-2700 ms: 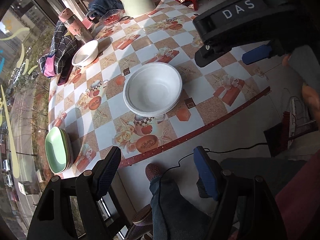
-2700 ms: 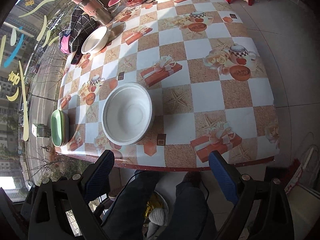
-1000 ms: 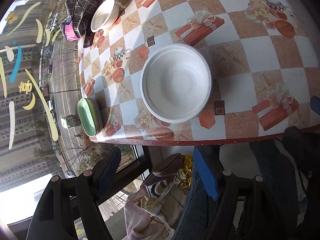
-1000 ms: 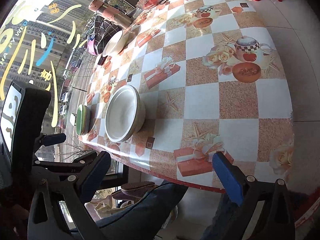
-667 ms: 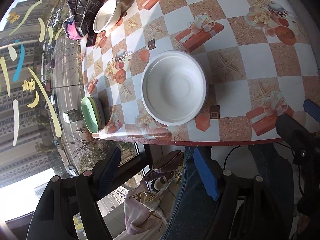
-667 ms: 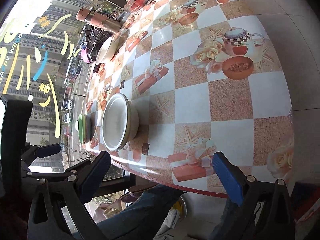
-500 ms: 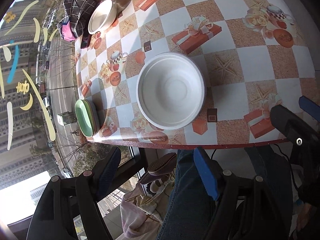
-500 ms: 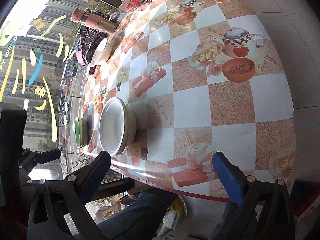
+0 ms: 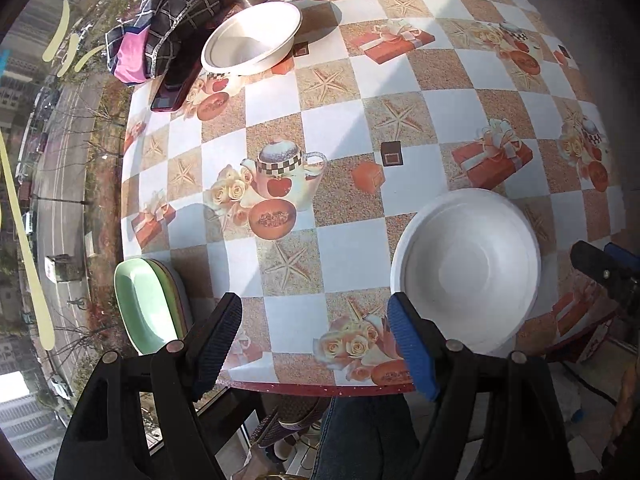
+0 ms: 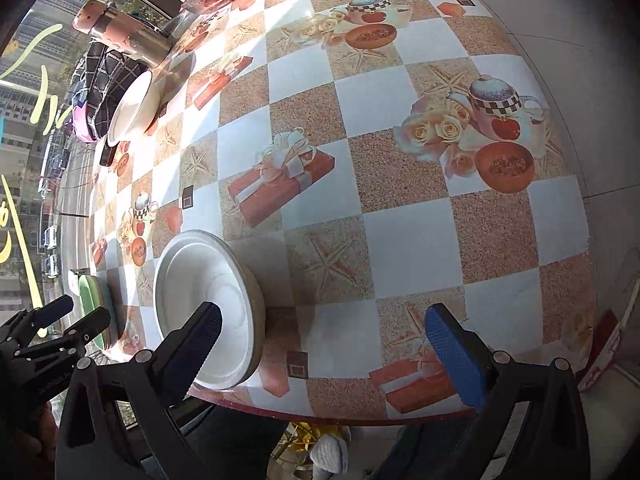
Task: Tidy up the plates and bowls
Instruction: 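Move both tools to the rim of the white bowl beside the phone, then lift the white bowl with both tools and carry it over the stacked bowls, then lower the white bowl into the stacked bowls and open both tools, then move both open tools to the rim of the stacked white bowls, then close both tools on the rim of the bowl stack, then lift the bowl stack with both tools and carry it over the green plates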
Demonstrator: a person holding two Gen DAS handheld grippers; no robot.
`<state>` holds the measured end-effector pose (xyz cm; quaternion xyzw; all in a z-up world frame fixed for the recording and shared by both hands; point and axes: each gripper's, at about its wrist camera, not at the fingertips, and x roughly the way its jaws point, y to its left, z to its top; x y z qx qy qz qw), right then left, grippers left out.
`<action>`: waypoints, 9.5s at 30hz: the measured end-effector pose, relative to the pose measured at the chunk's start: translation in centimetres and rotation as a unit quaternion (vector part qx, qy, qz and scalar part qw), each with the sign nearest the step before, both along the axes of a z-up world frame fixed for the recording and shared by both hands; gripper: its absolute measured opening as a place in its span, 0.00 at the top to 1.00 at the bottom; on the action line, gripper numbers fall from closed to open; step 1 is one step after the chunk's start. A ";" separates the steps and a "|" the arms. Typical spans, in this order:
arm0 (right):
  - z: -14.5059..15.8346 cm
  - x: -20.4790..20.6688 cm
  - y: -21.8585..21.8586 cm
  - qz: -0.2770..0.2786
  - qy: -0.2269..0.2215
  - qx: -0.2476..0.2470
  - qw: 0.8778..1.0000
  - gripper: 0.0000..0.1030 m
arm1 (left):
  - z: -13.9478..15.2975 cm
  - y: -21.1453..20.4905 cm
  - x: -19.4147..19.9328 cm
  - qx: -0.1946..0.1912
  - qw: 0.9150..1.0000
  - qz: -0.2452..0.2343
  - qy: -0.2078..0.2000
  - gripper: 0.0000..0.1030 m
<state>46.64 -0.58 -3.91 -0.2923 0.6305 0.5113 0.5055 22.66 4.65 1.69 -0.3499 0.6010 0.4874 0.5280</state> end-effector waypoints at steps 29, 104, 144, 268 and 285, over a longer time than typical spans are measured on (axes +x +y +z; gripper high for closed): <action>-2.1 -17.9 32.0 0.043 -0.106 -0.024 0.993 0.01 | -8.3 28.2 -10.9 0.034 0.986 0.099 -0.130 0.24; 3.7 -17.0 8.6 0.045 -0.025 -0.063 0.997 0.82 | -1.8 6.3 -6.7 -0.002 0.982 -0.090 -0.166 0.75; 3.2 -4.9 -3.7 -0.163 -0.014 -0.083 0.983 0.05 | 1.0 2.0 -0.3 -0.014 0.952 -0.221 -0.211 0.24; -5.2 -11.5 -2.2 0.060 0.004 -0.136 0.989 0.75 | -11.8 -6.7 -0.3 -0.118 0.977 -0.132 -0.117 0.66; -5.1 -28.3 3.2 0.170 -0.009 -0.141 0.975 0.75 | -12.8 -5.0 -17.6 -0.111 0.986 -0.056 -0.112 0.63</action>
